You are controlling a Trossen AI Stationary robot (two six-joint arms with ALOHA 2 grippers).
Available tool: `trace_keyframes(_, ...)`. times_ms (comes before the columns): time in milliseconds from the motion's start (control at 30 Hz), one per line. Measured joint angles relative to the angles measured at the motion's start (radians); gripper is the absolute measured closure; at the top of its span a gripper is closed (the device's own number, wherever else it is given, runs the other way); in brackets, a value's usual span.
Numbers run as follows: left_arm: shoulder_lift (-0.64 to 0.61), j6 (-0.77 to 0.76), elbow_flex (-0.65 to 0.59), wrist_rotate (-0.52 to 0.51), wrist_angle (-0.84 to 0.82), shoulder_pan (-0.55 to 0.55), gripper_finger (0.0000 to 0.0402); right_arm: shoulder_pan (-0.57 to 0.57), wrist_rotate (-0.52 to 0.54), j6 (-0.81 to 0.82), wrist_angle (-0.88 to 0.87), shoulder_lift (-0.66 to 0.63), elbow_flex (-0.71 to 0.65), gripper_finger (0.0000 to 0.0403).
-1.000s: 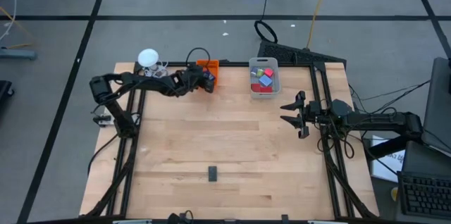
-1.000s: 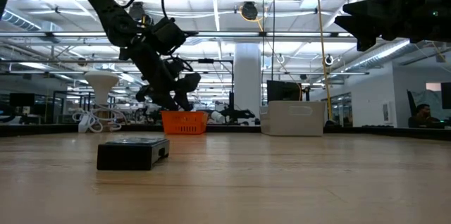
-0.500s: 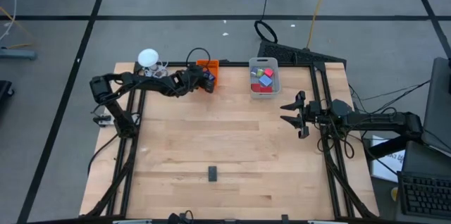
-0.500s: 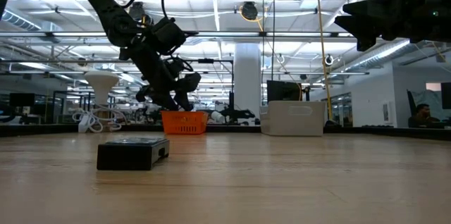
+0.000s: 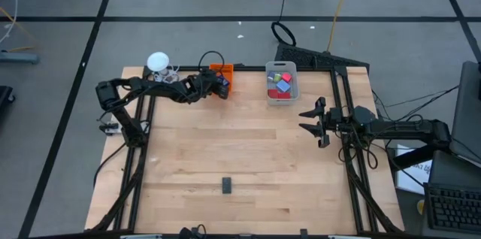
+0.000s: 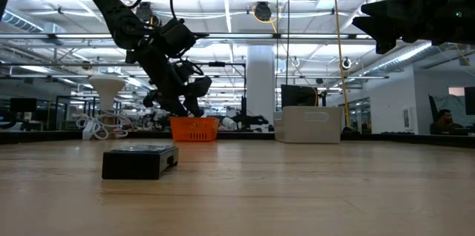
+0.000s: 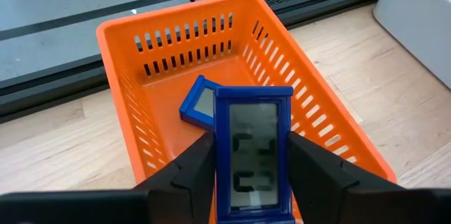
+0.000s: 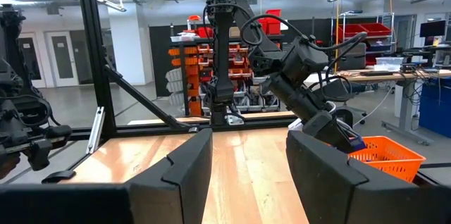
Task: Pick & Place Office items
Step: Put the blue digital timer into the orange bin
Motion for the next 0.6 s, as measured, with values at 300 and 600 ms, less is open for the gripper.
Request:
trace_keyframes(300, 0.0, 0.003, 0.0, 0.0, 0.0, 0.0, 0.0255, 0.0, 0.0, 0.0, 0.0, 0.0, 0.0, 0.0232)
trace_keyframes(600, 0.0, 0.019, 0.0, -0.001, 0.0, 0.0, 0.023, 0.0, 0.0, 0.0, 0.0, 0.0, 0.0, 0.0232)
